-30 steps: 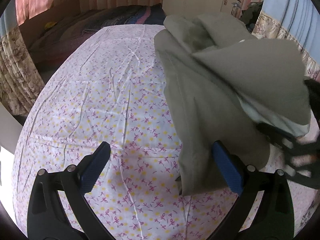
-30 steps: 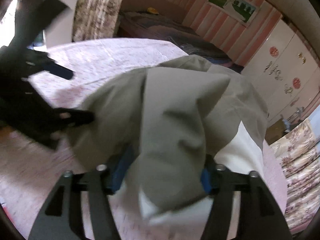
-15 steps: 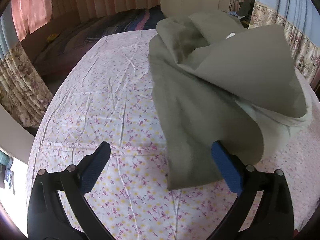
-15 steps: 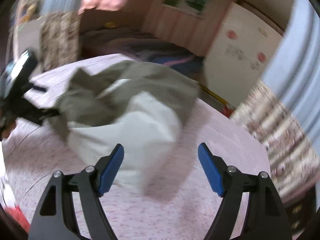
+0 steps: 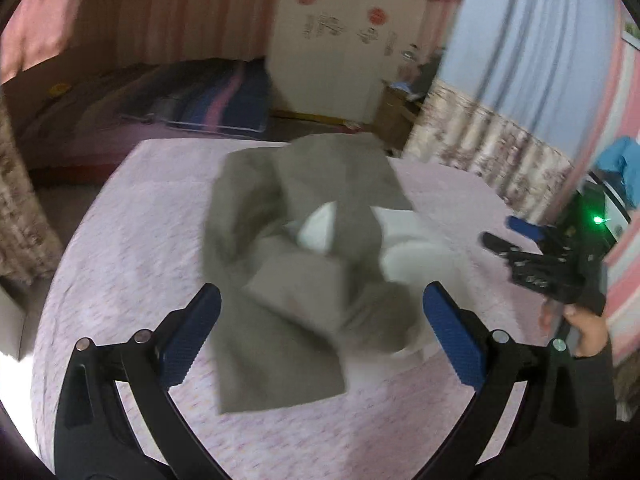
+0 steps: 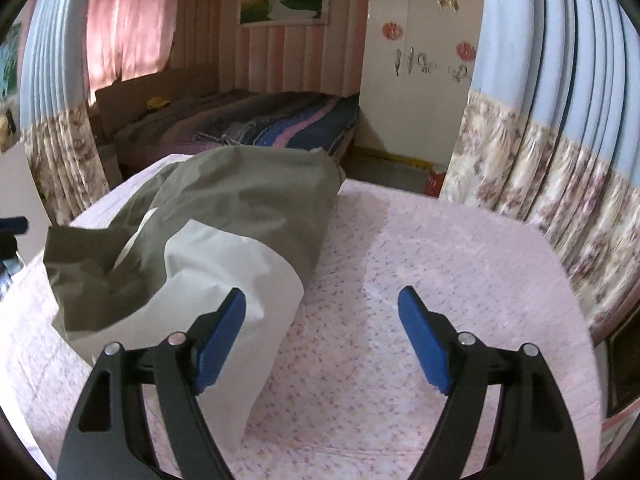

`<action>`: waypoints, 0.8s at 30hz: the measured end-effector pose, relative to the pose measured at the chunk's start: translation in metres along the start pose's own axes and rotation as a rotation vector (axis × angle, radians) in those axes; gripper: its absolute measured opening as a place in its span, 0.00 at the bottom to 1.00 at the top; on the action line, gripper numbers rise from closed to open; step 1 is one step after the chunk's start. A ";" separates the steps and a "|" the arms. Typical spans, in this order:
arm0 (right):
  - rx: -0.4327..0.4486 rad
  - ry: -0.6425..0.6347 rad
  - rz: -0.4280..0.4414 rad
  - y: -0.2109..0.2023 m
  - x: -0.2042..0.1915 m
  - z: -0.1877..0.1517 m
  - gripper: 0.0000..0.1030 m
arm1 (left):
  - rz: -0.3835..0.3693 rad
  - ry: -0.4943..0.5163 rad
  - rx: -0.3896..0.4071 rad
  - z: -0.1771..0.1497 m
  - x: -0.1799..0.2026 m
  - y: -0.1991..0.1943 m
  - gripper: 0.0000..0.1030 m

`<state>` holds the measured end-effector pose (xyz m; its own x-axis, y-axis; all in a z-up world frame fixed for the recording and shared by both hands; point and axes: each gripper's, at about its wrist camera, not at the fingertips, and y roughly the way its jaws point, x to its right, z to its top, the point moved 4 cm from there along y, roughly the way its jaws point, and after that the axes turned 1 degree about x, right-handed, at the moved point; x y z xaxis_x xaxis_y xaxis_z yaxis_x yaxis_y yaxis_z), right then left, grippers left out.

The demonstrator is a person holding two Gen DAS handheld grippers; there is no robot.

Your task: Fold large clothes

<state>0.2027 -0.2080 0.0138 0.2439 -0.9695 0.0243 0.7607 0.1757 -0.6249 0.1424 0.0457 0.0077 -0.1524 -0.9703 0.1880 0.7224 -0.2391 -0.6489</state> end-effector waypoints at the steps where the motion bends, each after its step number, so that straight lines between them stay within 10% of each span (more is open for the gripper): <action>1: -0.012 0.021 0.015 0.005 0.001 -0.001 0.77 | 0.020 0.028 -0.015 0.003 0.008 0.013 0.97; 7: -0.072 0.117 0.068 0.026 0.003 -0.015 0.77 | 0.059 0.049 -0.180 -0.015 0.014 0.094 0.94; 10: -0.092 0.107 0.090 0.033 -0.007 -0.022 0.77 | -0.009 -0.035 -0.191 -0.025 -0.004 0.104 0.50; 13: -0.077 0.038 0.108 0.031 -0.029 -0.018 0.77 | -0.043 -0.045 -0.167 -0.027 -0.012 0.093 0.27; 15: -0.049 -0.025 0.109 0.025 -0.047 -0.013 0.75 | 0.017 0.013 -0.136 -0.031 -0.010 0.080 0.24; 19: -0.053 -0.139 0.170 0.018 -0.090 -0.009 0.39 | 0.052 -0.028 -0.082 -0.042 -0.026 0.046 0.23; 24: -0.033 -0.210 0.204 0.011 -0.120 -0.019 0.39 | 0.048 -0.130 -0.092 -0.070 -0.067 0.028 0.26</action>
<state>0.1704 -0.0933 -0.0114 0.5115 -0.8575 0.0548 0.6642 0.3541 -0.6584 0.1256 0.1017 -0.0741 -0.0258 -0.9691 0.2453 0.6607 -0.2007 -0.7233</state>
